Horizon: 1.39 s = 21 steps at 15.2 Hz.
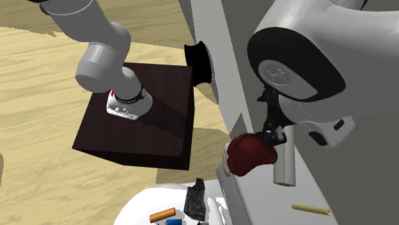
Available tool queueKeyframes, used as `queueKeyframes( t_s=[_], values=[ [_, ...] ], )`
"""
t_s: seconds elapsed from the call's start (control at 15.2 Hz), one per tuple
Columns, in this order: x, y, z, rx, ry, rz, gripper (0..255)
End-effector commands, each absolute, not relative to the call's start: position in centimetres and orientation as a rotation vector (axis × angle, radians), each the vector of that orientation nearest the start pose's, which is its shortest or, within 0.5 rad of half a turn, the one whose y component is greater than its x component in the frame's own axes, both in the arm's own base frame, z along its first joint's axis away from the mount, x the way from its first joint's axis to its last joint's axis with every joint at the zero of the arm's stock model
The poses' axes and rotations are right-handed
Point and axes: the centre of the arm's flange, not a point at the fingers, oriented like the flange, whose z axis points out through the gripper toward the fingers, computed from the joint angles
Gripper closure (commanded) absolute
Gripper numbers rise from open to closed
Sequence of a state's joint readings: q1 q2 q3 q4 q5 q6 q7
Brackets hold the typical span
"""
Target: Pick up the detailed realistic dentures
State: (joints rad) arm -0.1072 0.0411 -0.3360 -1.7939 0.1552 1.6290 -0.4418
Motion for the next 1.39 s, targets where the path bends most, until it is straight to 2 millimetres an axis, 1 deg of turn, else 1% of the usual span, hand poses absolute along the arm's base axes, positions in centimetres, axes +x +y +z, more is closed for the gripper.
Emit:
queueKeyframes(
  t_s=[0.0,0.33,0.4,0.86,0.99,1.06,1.32],
  values=[
    [52.4,-24.3,49.3,-2.911,0.063,0.201,0],
    [55.9,-29.9,46.5,-2.882,0.122,0.248,0],
    [56.4,-30.7,46.1,-2.877,0.131,0.254,0],
    [56.4,-30.7,42.4,-2.877,0.131,0.254,0],
    [56.4,-30.7,42.1,-2.877,0.131,0.254,0],
    [56.3,-30.8,42.0,-2.877,0.131,0.254,255],
    [56.3,-30.8,42.1,-2.877,0.131,0.254,255]
  ],
)
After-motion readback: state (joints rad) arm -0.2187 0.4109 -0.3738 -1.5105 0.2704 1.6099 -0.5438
